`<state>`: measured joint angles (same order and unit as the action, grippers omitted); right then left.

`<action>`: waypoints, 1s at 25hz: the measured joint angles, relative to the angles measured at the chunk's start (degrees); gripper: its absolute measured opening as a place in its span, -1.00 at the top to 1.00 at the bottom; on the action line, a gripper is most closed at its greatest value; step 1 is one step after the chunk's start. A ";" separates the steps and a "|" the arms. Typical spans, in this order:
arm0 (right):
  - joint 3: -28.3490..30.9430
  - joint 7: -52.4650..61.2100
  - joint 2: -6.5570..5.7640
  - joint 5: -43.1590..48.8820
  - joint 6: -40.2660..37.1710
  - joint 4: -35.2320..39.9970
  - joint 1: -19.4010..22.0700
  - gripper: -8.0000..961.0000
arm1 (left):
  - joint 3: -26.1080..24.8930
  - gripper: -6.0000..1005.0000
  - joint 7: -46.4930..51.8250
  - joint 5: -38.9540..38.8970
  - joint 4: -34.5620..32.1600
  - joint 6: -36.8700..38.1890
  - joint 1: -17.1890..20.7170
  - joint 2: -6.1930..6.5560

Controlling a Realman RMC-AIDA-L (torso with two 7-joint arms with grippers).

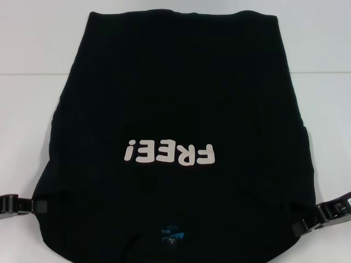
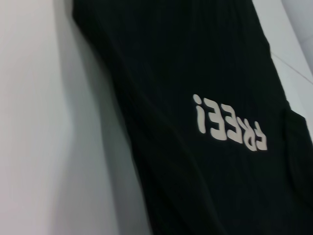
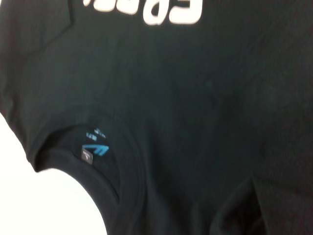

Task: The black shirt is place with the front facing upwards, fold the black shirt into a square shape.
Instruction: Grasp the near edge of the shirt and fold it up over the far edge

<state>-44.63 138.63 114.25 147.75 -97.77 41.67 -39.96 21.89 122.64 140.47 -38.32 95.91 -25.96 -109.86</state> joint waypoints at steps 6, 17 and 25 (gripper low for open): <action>1.03 -0.38 -0.61 -0.08 -0.96 0.06 -0.05 0.78 | 0.36 0.93 -0.21 -0.03 0.00 1.41 -0.24 0.00; 1.21 -3.44 -3.60 0.54 -9.16 0.87 2.67 0.78 | 1.54 0.94 -0.34 0.52 4.57 9.54 -1.02 0.61; 1.06 -7.82 -4.45 5.05 -15.66 1.40 5.80 0.79 | 6.76 0.94 0.04 1.73 7.87 15.52 -0.72 0.72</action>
<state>-43.57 130.82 109.80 152.80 -113.42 43.07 -34.16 28.65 122.68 142.21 -30.45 111.43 -26.67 -109.13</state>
